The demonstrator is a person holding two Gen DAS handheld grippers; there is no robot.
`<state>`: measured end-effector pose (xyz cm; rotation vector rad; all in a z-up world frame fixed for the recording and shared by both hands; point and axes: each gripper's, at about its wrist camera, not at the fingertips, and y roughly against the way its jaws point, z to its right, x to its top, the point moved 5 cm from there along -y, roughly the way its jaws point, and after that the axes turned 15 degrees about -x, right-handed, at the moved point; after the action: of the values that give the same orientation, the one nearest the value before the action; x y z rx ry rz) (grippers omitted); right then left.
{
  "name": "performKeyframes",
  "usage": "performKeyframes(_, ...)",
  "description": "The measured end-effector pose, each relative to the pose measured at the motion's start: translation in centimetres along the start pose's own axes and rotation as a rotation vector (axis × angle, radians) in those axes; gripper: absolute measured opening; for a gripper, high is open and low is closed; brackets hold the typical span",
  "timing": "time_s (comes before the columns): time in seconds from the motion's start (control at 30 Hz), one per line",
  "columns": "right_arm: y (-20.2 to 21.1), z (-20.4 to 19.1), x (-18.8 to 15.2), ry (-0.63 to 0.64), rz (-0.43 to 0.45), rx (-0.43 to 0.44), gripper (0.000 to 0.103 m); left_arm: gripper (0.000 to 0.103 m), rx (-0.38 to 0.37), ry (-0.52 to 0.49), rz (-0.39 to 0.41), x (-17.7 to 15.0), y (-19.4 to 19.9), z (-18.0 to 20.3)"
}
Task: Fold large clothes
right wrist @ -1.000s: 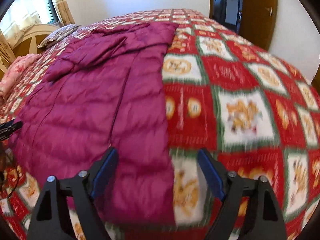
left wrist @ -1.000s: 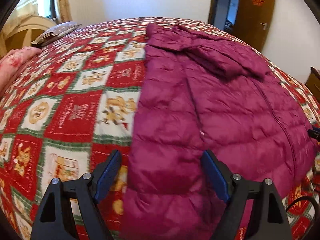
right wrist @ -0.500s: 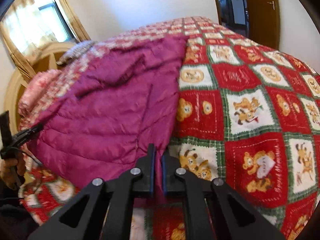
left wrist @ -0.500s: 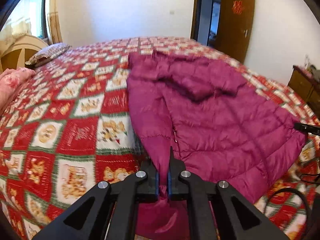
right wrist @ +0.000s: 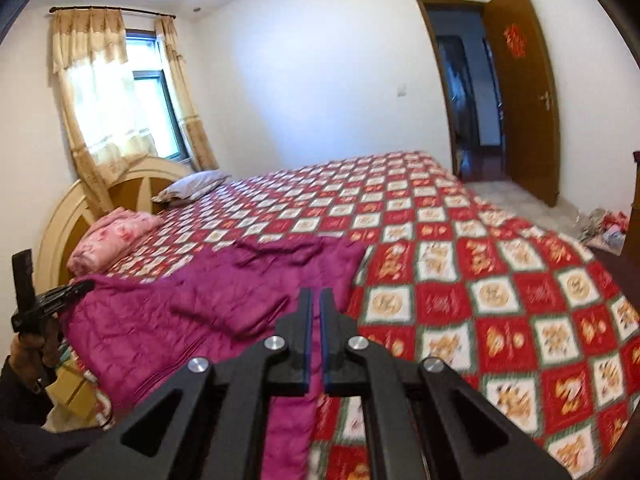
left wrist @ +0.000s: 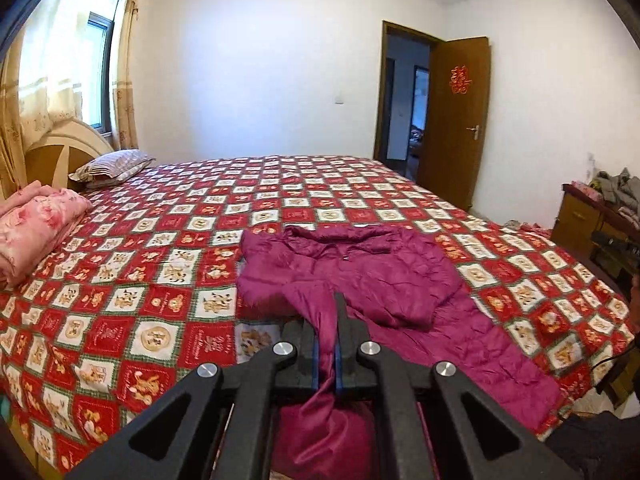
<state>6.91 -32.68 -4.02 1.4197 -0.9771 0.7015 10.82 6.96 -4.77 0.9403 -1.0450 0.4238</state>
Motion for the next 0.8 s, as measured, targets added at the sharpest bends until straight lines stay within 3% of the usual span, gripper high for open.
performKeyframes(0.1,-2.5,0.2,0.4,-0.028,-0.034,0.006,0.005,0.003,0.014,0.036,-0.027,0.1,-2.4,-1.9)
performKeyframes(0.17,-5.1,-0.8,-0.7,0.0,-0.145,0.034,0.006,0.003,-0.013,0.077,-0.036,0.0,-3.1,-2.3)
performKeyframes(0.23,-6.2,-1.2,-2.3,0.015,-0.218,0.032,0.011,0.003,-0.008,0.056,-0.043,-0.3,-3.3,-2.0)
performKeyframes(0.27,-6.9,-1.6,-3.6,0.024,-0.271,0.041,0.03,0.003,0.002,0.036,-0.048,-0.7,-3.1,-1.7)
performKeyframes(0.3,-7.0,-1.4,-4.2,0.023,-0.292,0.049,0.066,0.003,0.012,0.019,-0.057,-1.1,-2.9,-1.5)
performKeyframes(0.33,-7.2,-1.4,-5.5,0.007,-0.314,0.054,0.079,0.003,0.018,0.009,-0.064,-1.4,-2.8,-1.3)
performKeyframes(0.37,-7.1,-1.3,-6.1,-0.005,-0.319,0.054,0.086,0.003,0.026,-0.003,-0.076,-1.9,-2.6,-1.3)
performKeyframes(0.67,-9.4,-1.8,-13.8,0.0,-0.564,0.041,0.075,0.003,0.086,0.028,-0.188,-8.0,-2.1,-3.2)
performKeyframes(0.77,-10.1,-2.3,-15.8,-0.005,-0.637,0.059,0.066,0.003,0.089,0.043,-0.206,-9.3,-2.4,-3.8)
performKeyframes(0.8,-10.4,-2.6,-16.6,-0.004,-0.666,0.07,0.058,0.003,0.09,0.043,-0.212,-9.6,-2.6,-3.8)
